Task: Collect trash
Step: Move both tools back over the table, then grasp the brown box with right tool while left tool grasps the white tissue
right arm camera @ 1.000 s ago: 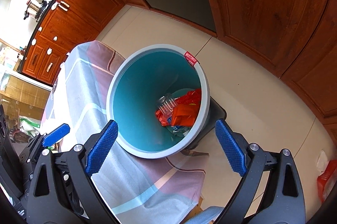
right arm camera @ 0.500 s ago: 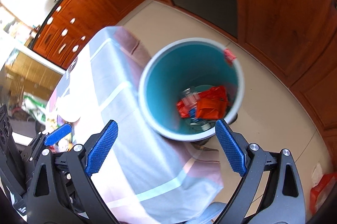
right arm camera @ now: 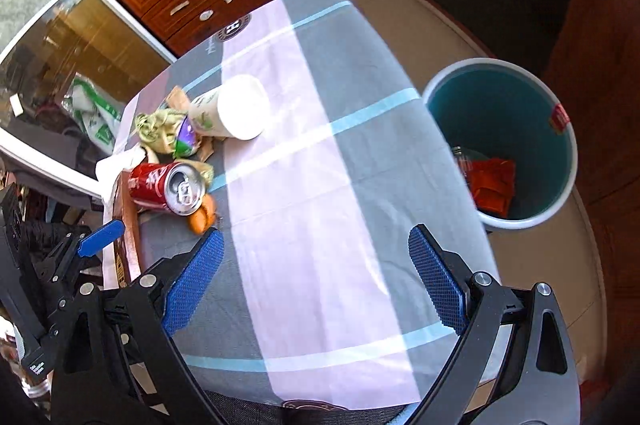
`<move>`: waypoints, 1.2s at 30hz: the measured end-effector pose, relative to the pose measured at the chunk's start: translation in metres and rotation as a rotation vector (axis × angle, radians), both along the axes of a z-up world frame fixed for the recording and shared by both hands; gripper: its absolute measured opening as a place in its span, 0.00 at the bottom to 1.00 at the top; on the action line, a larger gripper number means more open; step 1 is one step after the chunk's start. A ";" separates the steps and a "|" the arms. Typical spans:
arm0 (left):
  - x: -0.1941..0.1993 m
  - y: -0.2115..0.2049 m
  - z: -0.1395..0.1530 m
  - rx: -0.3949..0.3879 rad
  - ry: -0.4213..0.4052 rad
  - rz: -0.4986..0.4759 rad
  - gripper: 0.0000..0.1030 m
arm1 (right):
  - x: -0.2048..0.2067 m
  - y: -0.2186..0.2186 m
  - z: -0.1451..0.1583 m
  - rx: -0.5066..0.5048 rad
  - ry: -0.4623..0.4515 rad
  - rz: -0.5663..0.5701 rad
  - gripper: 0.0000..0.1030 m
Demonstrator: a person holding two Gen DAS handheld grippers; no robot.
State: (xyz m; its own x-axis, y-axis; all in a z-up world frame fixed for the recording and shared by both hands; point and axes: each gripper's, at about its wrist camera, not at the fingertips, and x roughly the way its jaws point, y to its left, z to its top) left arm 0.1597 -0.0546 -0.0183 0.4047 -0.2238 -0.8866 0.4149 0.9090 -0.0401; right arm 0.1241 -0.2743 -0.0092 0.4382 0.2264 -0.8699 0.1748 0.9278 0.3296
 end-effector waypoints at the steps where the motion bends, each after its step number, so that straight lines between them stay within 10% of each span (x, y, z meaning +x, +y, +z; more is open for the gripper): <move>1: 0.001 0.014 0.000 -0.003 0.002 0.020 0.96 | 0.002 0.011 0.000 -0.002 0.004 0.021 0.87; 16: 0.001 0.194 -0.033 0.061 -0.003 0.241 0.96 | 0.023 0.172 -0.027 -0.006 0.102 0.337 0.87; 28: 0.017 0.217 -0.059 0.039 0.022 0.221 0.67 | 0.060 0.240 -0.047 0.031 0.105 0.471 0.69; 36: 0.017 0.206 -0.070 0.030 0.030 0.165 0.65 | 0.082 0.253 -0.072 0.095 0.155 0.477 0.69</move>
